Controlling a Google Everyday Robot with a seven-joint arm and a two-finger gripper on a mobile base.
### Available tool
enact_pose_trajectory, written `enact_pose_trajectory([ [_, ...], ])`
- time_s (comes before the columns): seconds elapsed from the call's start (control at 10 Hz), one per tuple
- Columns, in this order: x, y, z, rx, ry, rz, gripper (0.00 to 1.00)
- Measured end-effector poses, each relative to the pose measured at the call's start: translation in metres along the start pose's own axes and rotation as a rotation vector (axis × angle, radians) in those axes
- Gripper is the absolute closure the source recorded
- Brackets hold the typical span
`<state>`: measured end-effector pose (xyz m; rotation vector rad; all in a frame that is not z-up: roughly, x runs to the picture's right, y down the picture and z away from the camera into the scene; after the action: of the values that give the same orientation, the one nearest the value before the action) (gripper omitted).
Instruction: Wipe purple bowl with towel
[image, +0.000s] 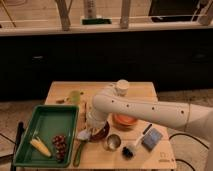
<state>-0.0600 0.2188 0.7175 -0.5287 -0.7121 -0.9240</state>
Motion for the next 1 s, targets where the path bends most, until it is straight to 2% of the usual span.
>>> enact_pose_trajectory([
  [0.3, 0.021, 0.039, -0.008, -0.011, 0.025, 0.08, 1.0],
  [0.4, 0.031, 0.041, -0.011, -0.007, 0.038, 0.103, 1.0],
  [0.7, 0.06, 0.029, -0.02, 0.003, 0.069, 0.127, 1.0],
  [1.0, 0.067, 0.001, -0.018, 0.002, 0.074, 0.091, 1.0],
])
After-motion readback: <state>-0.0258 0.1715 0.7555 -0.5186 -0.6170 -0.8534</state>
